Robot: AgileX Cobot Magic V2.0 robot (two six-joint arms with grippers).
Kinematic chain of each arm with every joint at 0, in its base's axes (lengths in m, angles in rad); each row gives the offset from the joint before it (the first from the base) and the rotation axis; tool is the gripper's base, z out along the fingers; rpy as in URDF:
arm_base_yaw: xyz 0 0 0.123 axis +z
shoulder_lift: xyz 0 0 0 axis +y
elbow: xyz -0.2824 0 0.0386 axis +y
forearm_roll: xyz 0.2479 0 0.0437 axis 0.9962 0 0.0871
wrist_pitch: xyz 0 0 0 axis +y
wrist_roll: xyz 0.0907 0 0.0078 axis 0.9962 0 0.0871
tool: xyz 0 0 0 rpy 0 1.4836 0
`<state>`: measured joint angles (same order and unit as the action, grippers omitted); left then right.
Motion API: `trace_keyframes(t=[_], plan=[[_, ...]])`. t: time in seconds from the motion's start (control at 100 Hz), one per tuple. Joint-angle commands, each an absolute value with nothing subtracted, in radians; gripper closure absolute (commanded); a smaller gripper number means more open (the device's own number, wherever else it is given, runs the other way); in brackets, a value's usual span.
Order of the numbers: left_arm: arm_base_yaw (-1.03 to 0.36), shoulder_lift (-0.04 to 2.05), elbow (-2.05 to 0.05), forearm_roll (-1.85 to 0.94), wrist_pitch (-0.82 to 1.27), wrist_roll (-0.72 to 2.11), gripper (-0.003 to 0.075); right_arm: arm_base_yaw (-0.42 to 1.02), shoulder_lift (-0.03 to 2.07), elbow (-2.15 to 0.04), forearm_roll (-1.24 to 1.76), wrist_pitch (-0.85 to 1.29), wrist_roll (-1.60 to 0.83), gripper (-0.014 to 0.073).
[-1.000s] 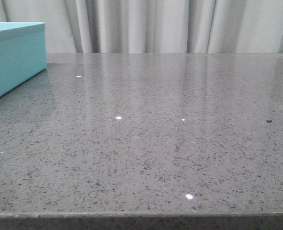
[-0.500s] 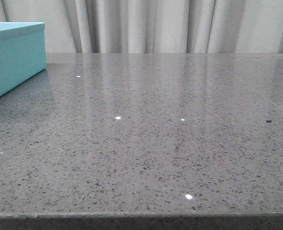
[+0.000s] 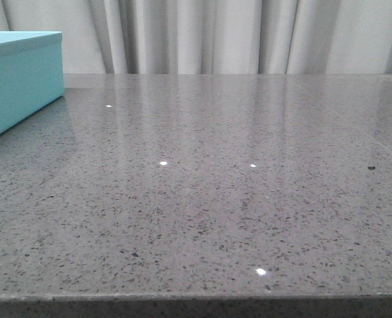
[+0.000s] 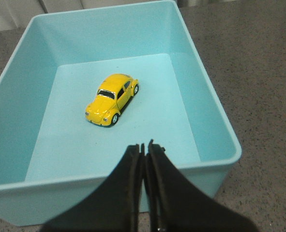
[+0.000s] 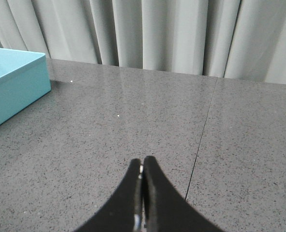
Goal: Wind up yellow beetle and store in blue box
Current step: 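Open the left gripper to release the beetle inside the box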
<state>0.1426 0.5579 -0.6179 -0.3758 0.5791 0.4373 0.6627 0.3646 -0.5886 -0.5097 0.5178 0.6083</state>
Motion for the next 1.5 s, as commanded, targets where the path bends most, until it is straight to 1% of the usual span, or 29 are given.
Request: trace_keyframes(t=[0.0, 0.25, 0.42, 1.26, 1.33, 1.49], plan=[[0.14, 0.487, -0.589, -0.404, 0.5, 0.44, 0.0739, 0.663, 0.319, -0.564, -0.551, 0.409, 0.603, 0.0661], [0.14, 0.266, -0.455, -0.404, 0.498, 0.44, 0.0739, 0.66, 0.179, -0.454, -0.586, 0.362, 0.603, 0.0661], [0.14, 0.187, -0.428, -0.404, 0.502, 0.44, 0.0738, 0.66, 0.147, -0.436, -0.607, 0.364, 0.603, 0.0661], [0.14, 0.183, -0.421, -0.404, 0.504, 0.44, 0.0739, 0.66, 0.147, -0.436, -0.607, 0.366, 0.603, 0.0661], [0.14, 0.183, -0.41, -0.398, 0.48, 0.44, 0.0738, 0.66, 0.147, -0.436, -0.607, 0.366, 0.603, 0.0661], [0.111, 0.173, -0.358, -0.347, 0.338, 0.386, 0.0739, 0.66, 0.147, -0.436, -0.607, 0.367, 0.603, 0.0661]])
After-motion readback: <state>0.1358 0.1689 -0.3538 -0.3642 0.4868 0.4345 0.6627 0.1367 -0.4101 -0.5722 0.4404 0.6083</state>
